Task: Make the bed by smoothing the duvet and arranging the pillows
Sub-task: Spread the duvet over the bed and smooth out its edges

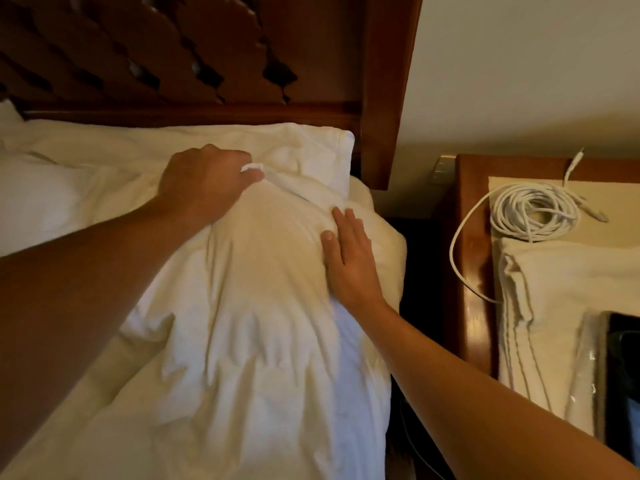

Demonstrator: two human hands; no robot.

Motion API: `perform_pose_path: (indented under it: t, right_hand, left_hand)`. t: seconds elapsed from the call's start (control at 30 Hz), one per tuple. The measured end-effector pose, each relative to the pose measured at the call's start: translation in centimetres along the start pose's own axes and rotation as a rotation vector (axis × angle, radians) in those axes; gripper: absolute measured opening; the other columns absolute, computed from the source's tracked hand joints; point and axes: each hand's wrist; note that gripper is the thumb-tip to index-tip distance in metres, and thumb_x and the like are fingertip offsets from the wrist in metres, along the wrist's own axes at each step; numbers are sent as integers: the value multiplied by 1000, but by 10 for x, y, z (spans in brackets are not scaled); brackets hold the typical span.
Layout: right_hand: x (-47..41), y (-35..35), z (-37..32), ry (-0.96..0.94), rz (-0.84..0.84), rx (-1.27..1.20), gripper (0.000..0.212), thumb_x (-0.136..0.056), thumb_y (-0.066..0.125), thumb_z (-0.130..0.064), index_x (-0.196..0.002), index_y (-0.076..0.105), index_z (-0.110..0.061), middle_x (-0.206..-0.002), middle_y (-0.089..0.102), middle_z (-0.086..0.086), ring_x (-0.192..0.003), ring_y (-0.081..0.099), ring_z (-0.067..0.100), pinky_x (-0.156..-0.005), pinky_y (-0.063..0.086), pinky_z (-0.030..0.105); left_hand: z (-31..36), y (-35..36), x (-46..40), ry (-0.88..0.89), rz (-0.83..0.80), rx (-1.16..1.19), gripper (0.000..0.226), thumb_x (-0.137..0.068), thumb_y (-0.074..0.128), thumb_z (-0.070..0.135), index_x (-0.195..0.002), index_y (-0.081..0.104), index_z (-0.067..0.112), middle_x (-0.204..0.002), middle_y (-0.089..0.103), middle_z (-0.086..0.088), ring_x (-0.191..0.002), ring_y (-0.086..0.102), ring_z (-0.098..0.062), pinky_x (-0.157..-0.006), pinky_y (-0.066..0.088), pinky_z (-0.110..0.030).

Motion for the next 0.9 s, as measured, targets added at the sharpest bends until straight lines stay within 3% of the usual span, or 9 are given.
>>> perform_pose_path:
  t: [0.1, 0.27, 0.37, 0.5, 0.57, 0.63, 0.73, 0.83, 0.9]
  right_hand:
    - [15, 1, 14, 126, 1, 13, 62, -102, 21, -58, -158, 16, -30, -166, 11, -4, -153, 6, 16, -125, 4, 43]
    - [43, -4, 25, 93, -21, 29, 61, -103, 23, -56, -158, 15, -31, -166, 9, -8, -152, 3, 11, -124, 2, 34]
    - [48, -6, 31, 179, -114, 7, 62, -103, 26, -55, -158, 16, -29, -166, 9, -7, -152, 5, 12, -123, 3, 31]
    - [51, -3, 25, 191, -20, 13, 63, -103, 24, -55, -158, 16, -25, -166, 12, -5, -153, 8, 13, -124, 8, 35]
    - [51, -2, 15, 90, 59, -28, 61, -102, 23, -55, -158, 14, -30, -165, 12, -11, -152, 9, 7, -123, 10, 30]
    - [47, -1, 5, 19, 35, -74, 60, -103, 24, -55, -158, 10, -35, -165, 10, -16, -151, 8, 3, -122, 9, 27]
    - [31, 2, 4, 27, -115, 26, 62, -101, 23, -61, -157, 7, -39, -166, 7, -13, -152, 6, 11, -124, 8, 37]
    - [13, -1, 5, 218, -140, 190, 68, -100, 19, -63, -159, 10, -30, -167, 9, -2, -153, 6, 24, -123, 7, 50]
    - [9, -4, -8, 188, -10, 175, 65, -103, 21, -57, -159, 14, -25, -167, 12, 2, -153, 9, 26, -123, 8, 49]
  left_hand:
    - [-12, 0, -6, -12, 104, -67, 46, -101, 43, 50, -109, 65, 11, -92, 63, -22, -83, 59, -42, -67, 32, -36]
    - [-27, 20, 6, -117, 189, -101, 38, -100, 49, 42, -104, 63, 7, -85, 64, -23, -74, 59, -38, -67, 37, -39]
    - [-14, 30, 13, 16, 187, -180, 30, -99, 51, 31, -118, 59, 8, -102, 64, -22, -91, 59, -39, -85, 43, -46]
    - [6, 25, 29, 200, 250, 14, 44, -98, 42, 28, -139, 49, 14, -141, 49, -17, -130, 43, -36, -116, 23, -50]
    - [12, 25, 43, 304, 191, 18, 57, -96, 31, 38, -147, 42, 17, -154, 37, -14, -143, 32, -32, -121, 15, -50]
    - [12, 31, 57, 336, 41, -35, 67, -95, 18, 49, -153, 32, 20, -161, 25, -11, -149, 20, -29, -122, 12, -50]
    - [-6, 46, 62, 213, -151, -30, 73, -94, 4, 61, -158, 15, 28, -165, 12, -3, -152, 10, -23, -123, 6, -46]
    - [-13, 43, 55, 157, -248, 228, 56, -103, 21, 51, -156, 21, 32, -165, 12, 3, -151, 12, -16, -123, 8, -39]
    - [-19, 30, 52, 119, -114, 406, 46, -105, 37, 33, -150, 38, 27, -160, 29, 1, -145, 28, -18, -118, 24, -38]
Point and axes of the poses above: each hand's wrist, its own x-axis away from the middle knuckle, its own y-axis out of the palm, z = x × y
